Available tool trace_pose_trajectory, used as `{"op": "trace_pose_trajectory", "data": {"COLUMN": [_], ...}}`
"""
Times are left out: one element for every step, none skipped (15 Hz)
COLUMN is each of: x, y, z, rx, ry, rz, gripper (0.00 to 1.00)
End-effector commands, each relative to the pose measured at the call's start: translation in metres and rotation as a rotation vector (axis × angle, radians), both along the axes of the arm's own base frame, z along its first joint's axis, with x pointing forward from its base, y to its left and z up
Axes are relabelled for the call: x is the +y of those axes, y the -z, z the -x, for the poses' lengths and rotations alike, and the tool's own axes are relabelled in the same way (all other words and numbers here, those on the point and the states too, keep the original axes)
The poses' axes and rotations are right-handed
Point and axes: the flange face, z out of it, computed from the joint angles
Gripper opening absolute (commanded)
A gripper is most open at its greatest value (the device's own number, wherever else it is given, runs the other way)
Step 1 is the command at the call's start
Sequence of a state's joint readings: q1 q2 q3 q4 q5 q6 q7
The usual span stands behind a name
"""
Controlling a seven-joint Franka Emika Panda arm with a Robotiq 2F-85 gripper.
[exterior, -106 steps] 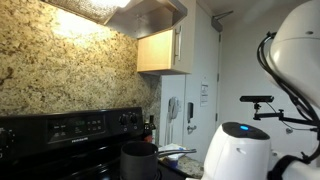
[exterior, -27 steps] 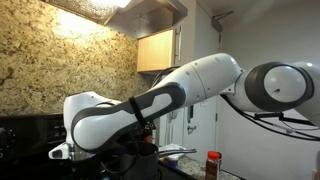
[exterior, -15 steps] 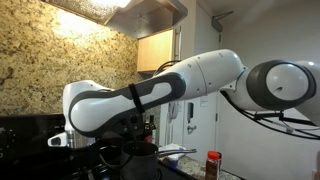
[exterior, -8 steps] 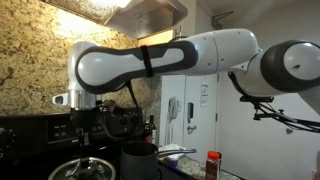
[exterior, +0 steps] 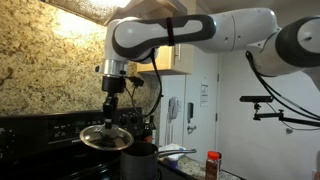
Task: Remove the cooking stick from the grey pot then get the lid and cover the grey pot
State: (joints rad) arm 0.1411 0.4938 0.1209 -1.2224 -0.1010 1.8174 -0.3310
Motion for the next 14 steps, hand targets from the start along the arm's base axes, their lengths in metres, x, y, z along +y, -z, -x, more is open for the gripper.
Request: {"op": "trace_pose_trajectory", "data": {"x": [-0.052, -0.065, -0.077, -0.087, -0.095, -0.102, -0.107, -0.114, -0.12, -0.127, -0.135, -0.144, -0.142, -0.137], "y": [-0.015, -0.015, -0.015, -0.011, -0.008, -0.002, 0.005, 0.014, 0.022, 0.031, 0.038, 0.045, 0.052, 0.049], "z": [0.031, 0.034, 0.036, 0.038, 0.039, 0.039, 0.038, 0.036, 0.033, 0.031, 0.028, 0.025, 0.022, 0.023], "rx": [0.039, 0.047, 0.05, 0.058, 0.069, 0.079, 0.091, 0.101, 0.111, 0.115, 0.114, 0.108, 0.092, 0.114], "ry": [0.196, 0.249, 0.304, 0.35, 0.388, 0.423, 0.45, 0.493, 0.516, 0.541, 0.579, 0.6, 0.57, 0.557], "rz": [-0.048, -0.056, -0.062, -0.067, -0.071, -0.072, -0.07, -0.069, -0.077, -0.084, -0.087, -0.104, -0.131, -0.076], "gripper": [0.12, 0.12, 0.12, 0.12, 0.12, 0.12, 0.12, 0.12, 0.12, 0.12, 0.12, 0.12, 0.12, 0.2]}}
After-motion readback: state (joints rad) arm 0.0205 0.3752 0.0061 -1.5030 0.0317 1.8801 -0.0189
